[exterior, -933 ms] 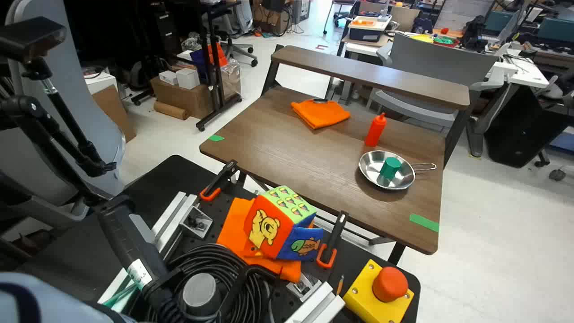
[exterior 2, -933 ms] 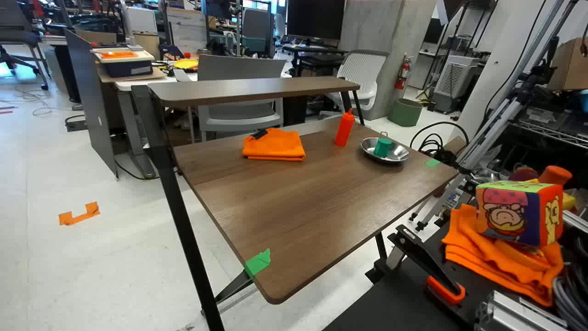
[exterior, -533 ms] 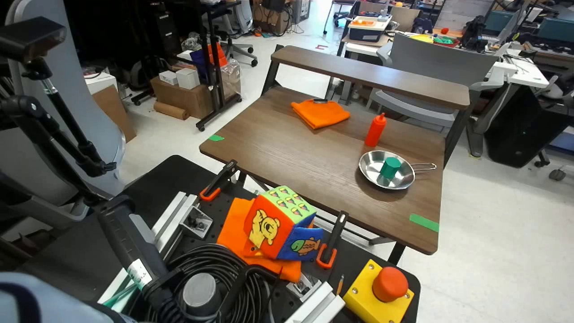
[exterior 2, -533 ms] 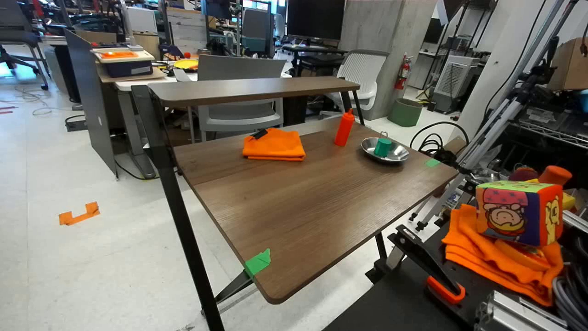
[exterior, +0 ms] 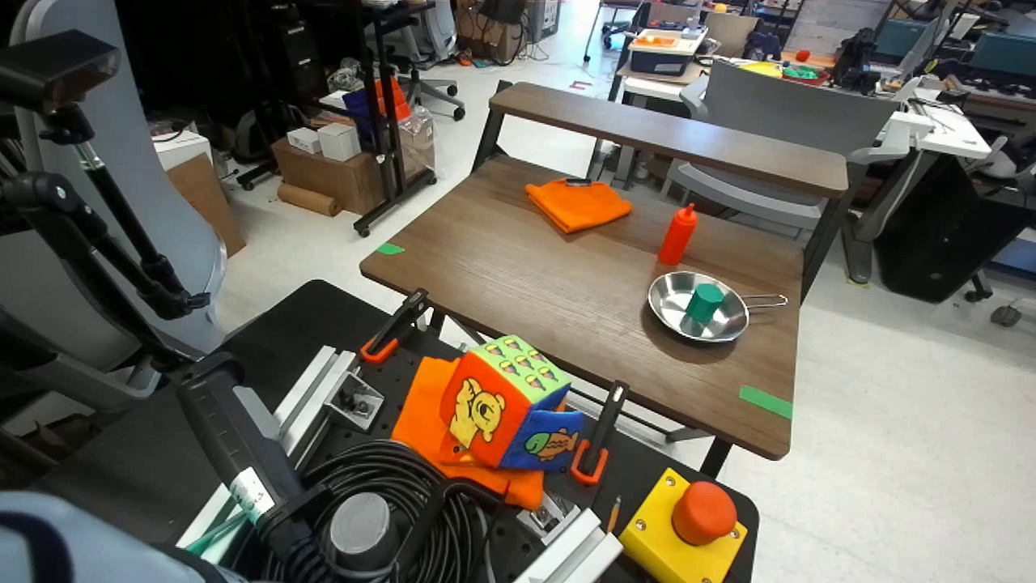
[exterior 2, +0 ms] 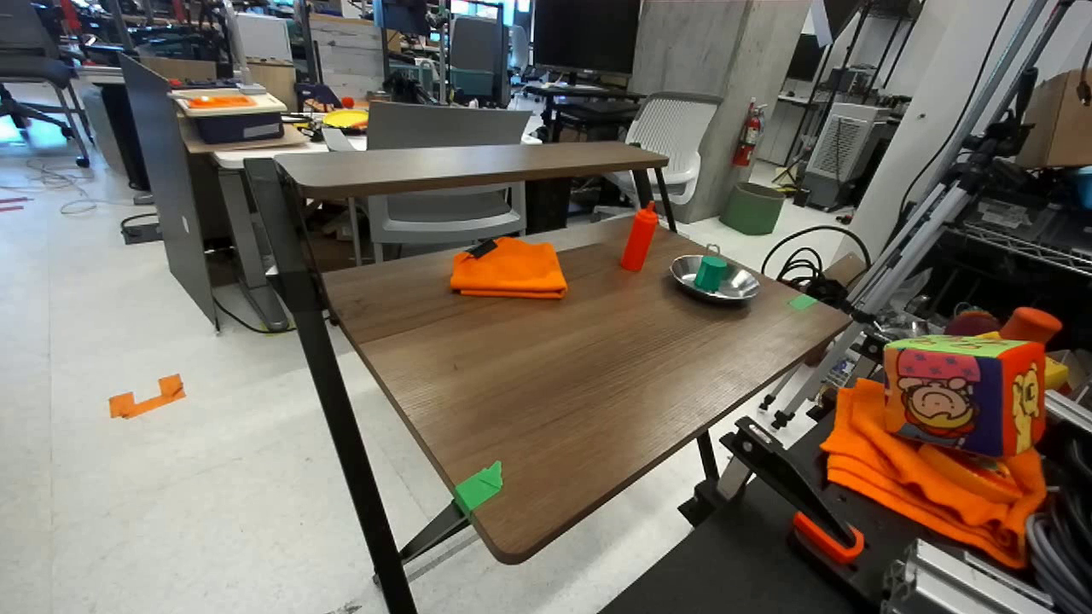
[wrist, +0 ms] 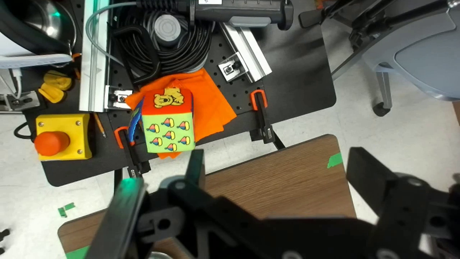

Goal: Remove the green object from the pan

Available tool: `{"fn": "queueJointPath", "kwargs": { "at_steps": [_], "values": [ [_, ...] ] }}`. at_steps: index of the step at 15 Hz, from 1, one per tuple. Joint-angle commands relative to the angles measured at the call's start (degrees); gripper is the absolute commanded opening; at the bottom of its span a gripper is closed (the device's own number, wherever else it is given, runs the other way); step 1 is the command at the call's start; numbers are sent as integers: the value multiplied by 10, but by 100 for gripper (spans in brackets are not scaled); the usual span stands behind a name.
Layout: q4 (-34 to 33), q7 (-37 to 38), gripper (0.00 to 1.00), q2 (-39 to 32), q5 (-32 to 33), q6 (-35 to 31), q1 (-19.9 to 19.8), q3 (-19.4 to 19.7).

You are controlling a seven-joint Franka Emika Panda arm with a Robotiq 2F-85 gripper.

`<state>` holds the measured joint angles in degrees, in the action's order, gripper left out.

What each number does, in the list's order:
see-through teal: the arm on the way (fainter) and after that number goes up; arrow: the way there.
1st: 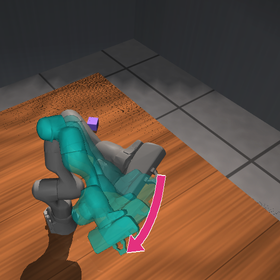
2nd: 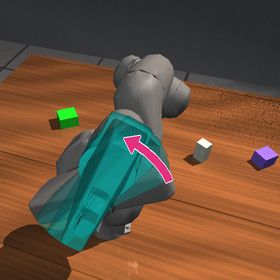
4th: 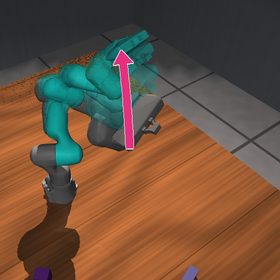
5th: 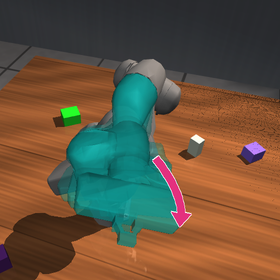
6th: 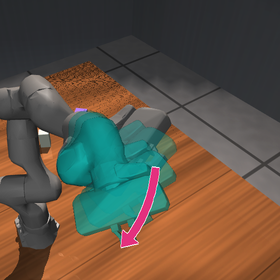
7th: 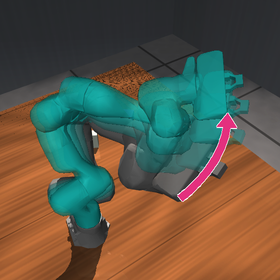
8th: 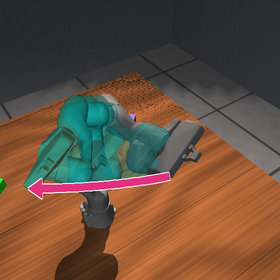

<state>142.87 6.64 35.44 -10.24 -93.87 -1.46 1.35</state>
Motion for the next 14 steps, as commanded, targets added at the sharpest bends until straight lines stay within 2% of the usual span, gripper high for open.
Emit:
{"fn": "queueJointPath", "kwargs": {
  "at_steps": [1, 5, 9, 14],
  "values": [
    [-26, -14, 100, -57, 16, -44, -25, 14],
    [-48, -14, 100, -145, -2, -167, -45, 38],
    [-80, -52, 100, -263, -63, -306, -41, 73],
    [-158, -86, 100, -429, -144, -413, -46, 71]
  ]
}}
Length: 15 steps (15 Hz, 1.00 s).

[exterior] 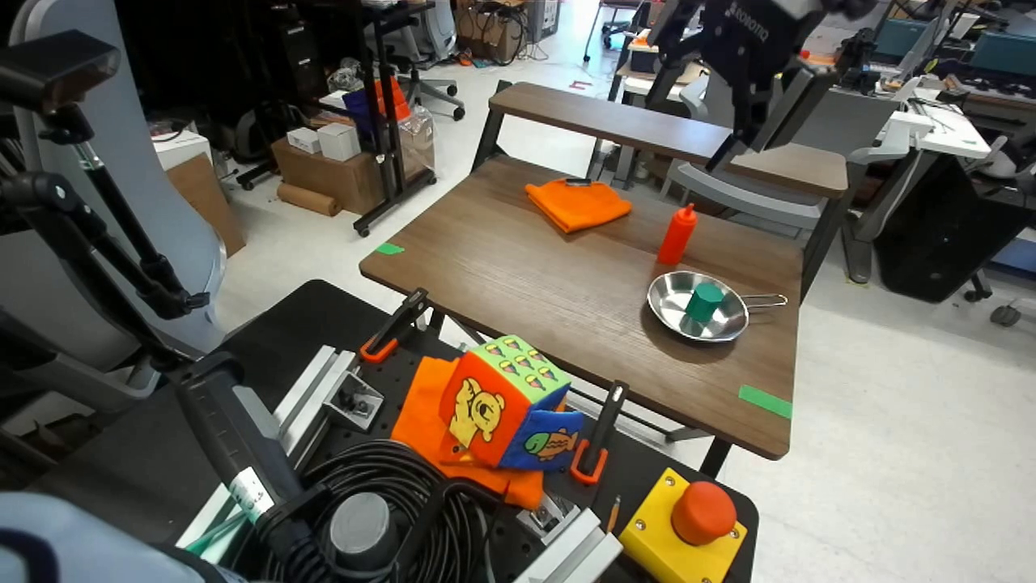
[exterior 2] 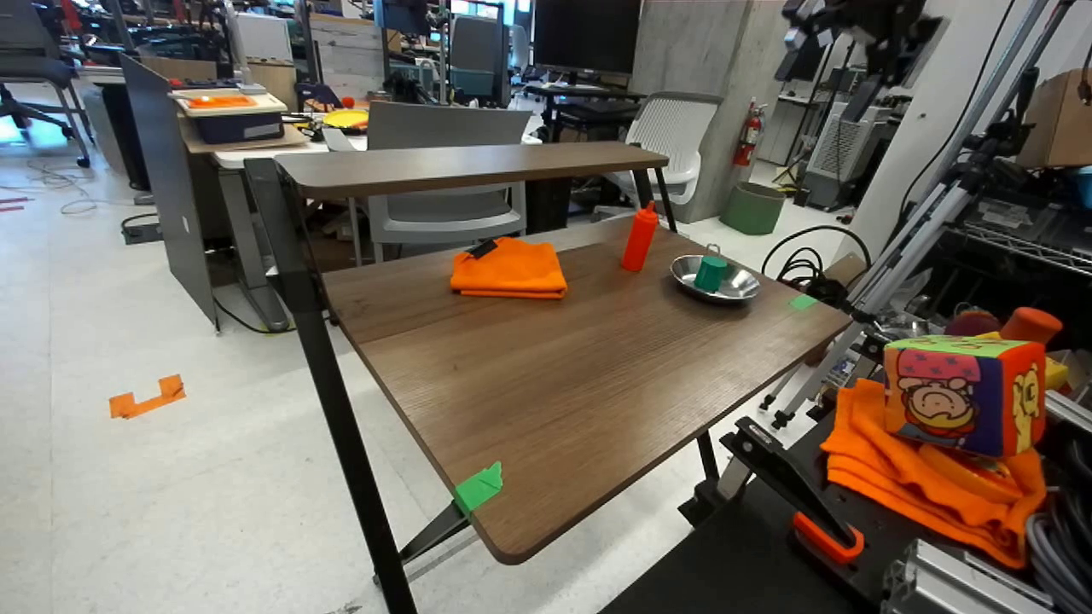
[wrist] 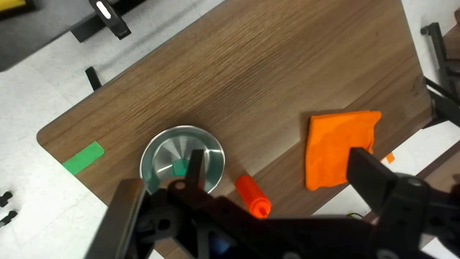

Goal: Remove the green object from the pan

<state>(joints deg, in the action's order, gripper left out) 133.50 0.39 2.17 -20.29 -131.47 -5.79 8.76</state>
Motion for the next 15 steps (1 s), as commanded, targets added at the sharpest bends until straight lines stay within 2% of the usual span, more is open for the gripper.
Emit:
{"fn": "queueJointPath", "kwargs": {
  "at_steps": [1, 5, 9, 15],
  "values": [
    [-80, -19, 100, -125, -51, -51, -6, -8],
    [-145, 1, 100, -233, -21, -86, -15, -17],
    [-206, 19, 100, -320, 37, -80, -16, -9],
    [-273, 60, 100, -406, 136, -69, -6, 9]
  ]
}}
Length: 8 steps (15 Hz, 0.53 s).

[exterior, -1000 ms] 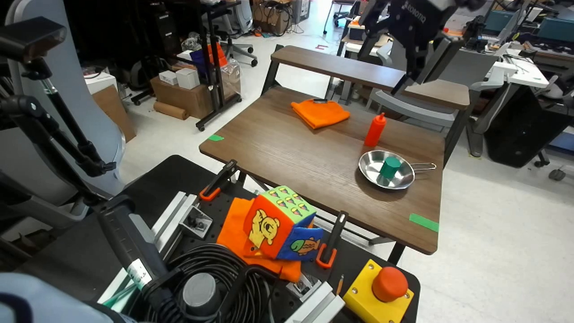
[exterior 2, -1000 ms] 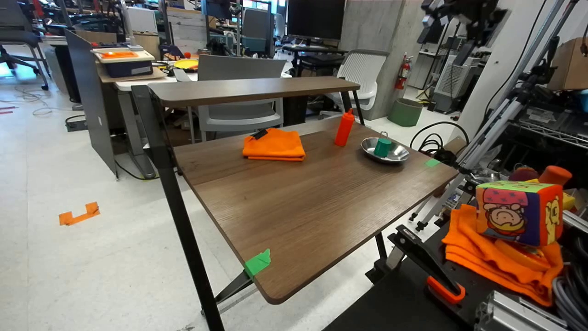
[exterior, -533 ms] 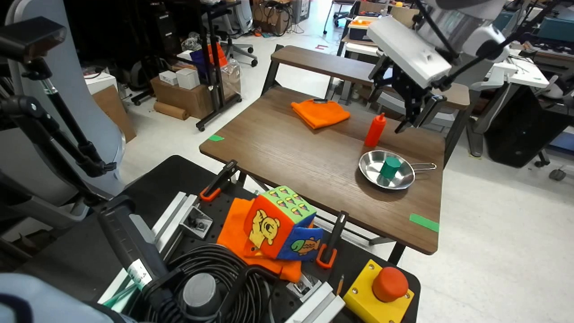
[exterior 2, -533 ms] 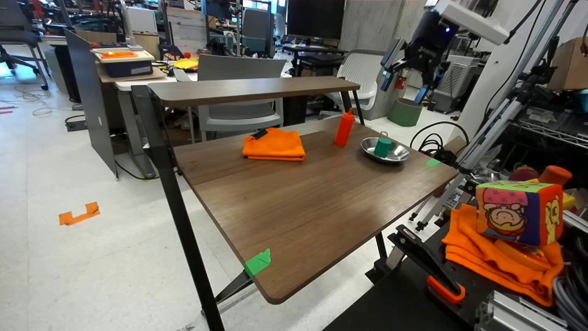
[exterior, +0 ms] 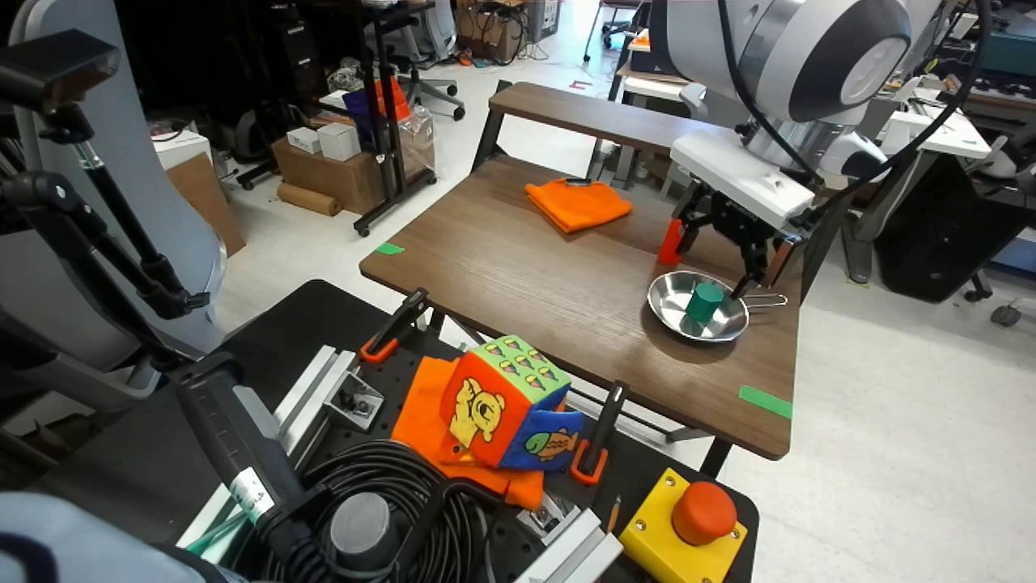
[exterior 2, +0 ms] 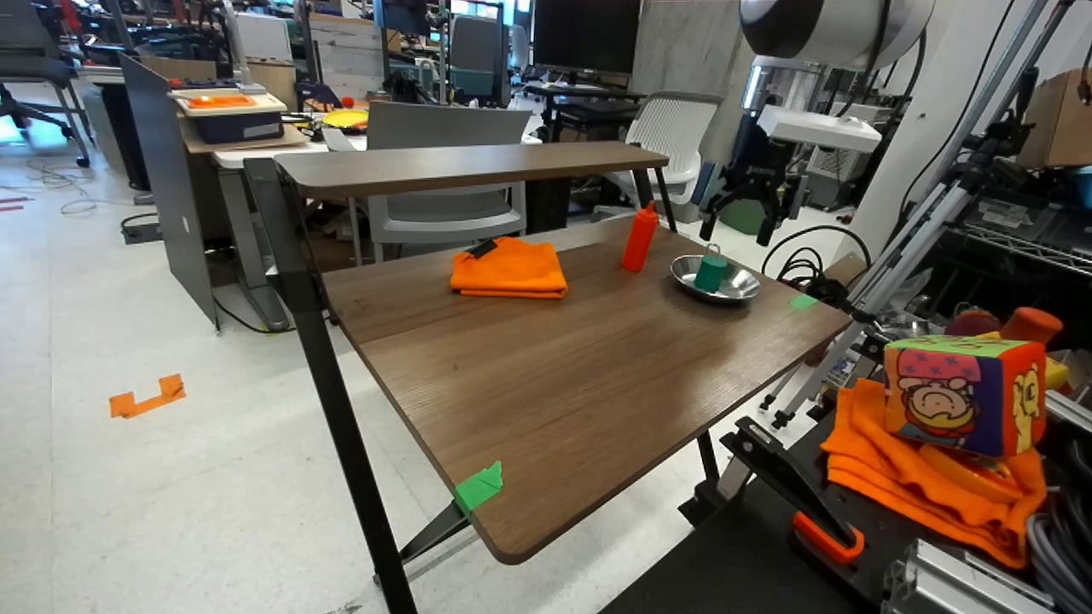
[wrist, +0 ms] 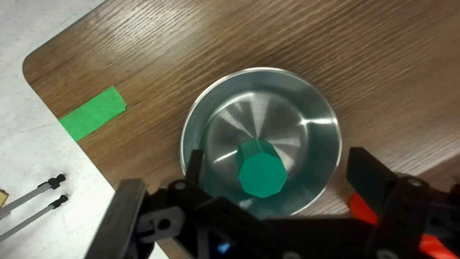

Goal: Remove the green object from the pan

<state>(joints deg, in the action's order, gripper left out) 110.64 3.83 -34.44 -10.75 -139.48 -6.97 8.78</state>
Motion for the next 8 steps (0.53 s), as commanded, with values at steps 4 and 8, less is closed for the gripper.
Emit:
{"fn": "queueJointPath", "kwargs": {
  "at_steps": [4, 8],
  "values": [
    [-78, 50, 100, -75, 87, 18, 15, 18],
    [-104, 60, 100, -98, 106, 22, 18, 18]
  ]
}}
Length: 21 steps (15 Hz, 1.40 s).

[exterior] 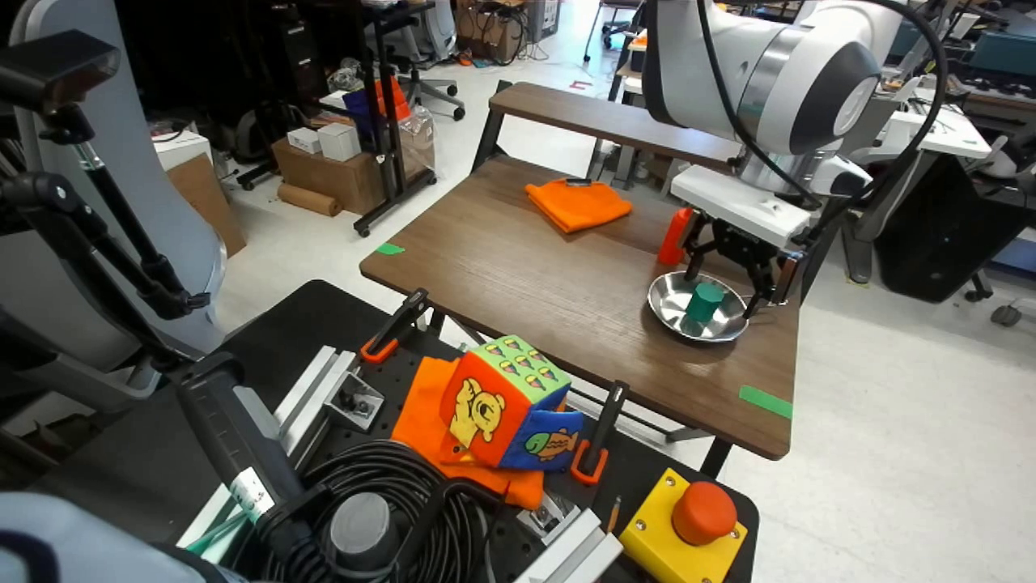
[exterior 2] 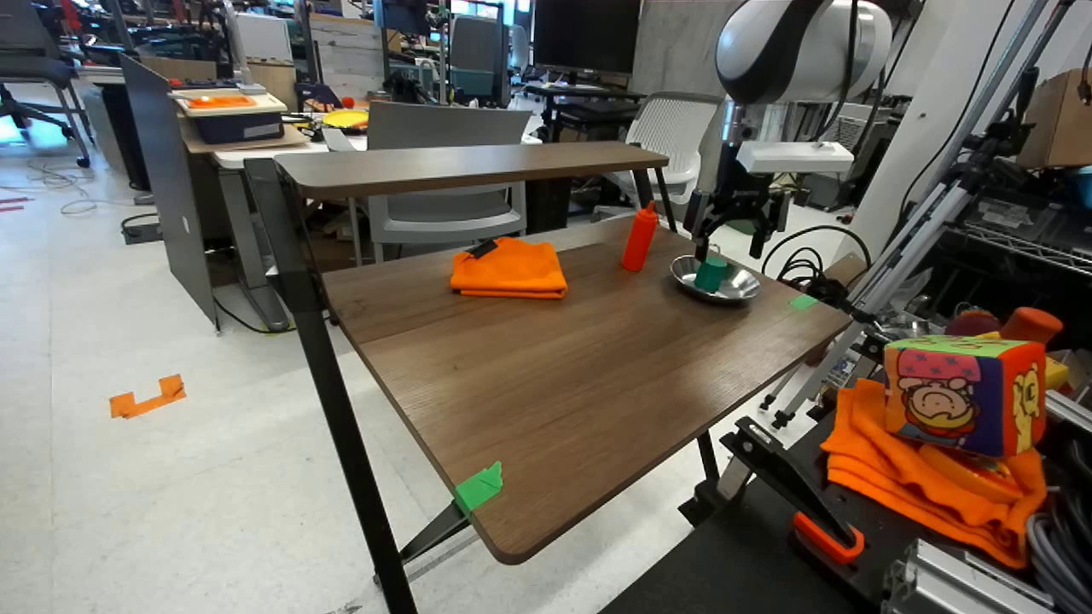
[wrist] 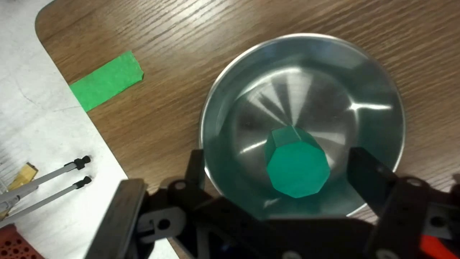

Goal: Remove the green object from the pan

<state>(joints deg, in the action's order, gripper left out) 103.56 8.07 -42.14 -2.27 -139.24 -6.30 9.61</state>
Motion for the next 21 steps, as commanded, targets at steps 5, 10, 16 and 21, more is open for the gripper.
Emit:
{"fn": "queueJointPath", "kwargs": {
  "at_steps": [5, 10, 16, 21],
  "values": [
    [-57, 23, 74, -41, 26, 30, 17, 7],
    [-69, 28, 47, -51, 28, 41, 23, 9],
    [-37, 27, 20, -16, 37, 36, 32, 13],
    [109, 17, 20, 121, 55, -12, 50, 9]
  ]
}}
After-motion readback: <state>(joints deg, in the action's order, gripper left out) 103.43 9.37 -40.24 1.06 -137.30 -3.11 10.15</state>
